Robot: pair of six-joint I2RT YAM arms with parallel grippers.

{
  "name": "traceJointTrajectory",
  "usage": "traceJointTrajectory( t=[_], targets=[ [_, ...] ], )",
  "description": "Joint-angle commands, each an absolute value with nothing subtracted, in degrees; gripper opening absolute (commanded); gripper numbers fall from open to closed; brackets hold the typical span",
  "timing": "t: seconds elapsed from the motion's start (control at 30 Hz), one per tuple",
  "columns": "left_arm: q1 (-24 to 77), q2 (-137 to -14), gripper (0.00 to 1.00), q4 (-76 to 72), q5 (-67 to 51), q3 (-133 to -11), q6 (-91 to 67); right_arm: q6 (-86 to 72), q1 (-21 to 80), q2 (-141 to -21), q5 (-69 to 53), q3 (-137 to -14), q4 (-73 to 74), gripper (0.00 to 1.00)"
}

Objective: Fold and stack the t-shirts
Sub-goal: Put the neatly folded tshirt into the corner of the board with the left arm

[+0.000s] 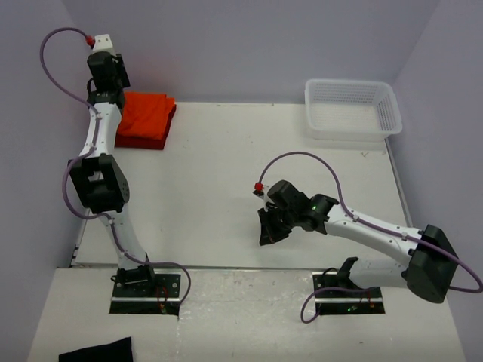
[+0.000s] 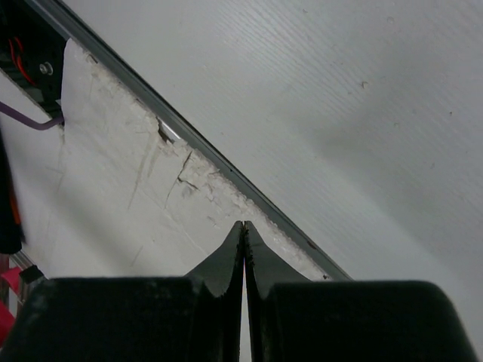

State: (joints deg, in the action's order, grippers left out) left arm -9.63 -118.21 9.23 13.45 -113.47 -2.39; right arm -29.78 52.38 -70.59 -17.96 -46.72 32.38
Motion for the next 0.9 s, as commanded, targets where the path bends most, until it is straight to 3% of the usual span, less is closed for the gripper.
traceJointTrajectory(
  t=[0.0, 0.03, 0.07, 0.4, 0.87],
  targets=[
    [-9.76, -118.03, 0.23, 10.98, 7.41, -113.91, -3.77, -29.89, 52.73, -67.50, -12.75, -51.32, 34.09, 0.00],
    [-9.76, -118.56, 0.02, 13.34, 6.69, -114.25, -4.65, -29.27, 52.65, -67.33, -12.48, -52.46, 34.54, 0.00],
    [-9.84, -119.61, 0.00, 14.40, 5.11, -114.43, -6.40, -29.09, 52.65, -66.89, -11.18, -52.99, 35.67, 0.00],
    [-10.28, -129.98, 0.00, 26.44, -4.65, -121.98, -13.80, -28.21, 52.65, -63.64, -7.56, -54.23, 38.85, 0.00],
    [-11.77, -134.47, 0.00, 24.44, -0.26, -121.64, -13.45, -28.21, 52.56, -63.11, -7.03, -52.74, 39.20, 0.00]
  ],
)
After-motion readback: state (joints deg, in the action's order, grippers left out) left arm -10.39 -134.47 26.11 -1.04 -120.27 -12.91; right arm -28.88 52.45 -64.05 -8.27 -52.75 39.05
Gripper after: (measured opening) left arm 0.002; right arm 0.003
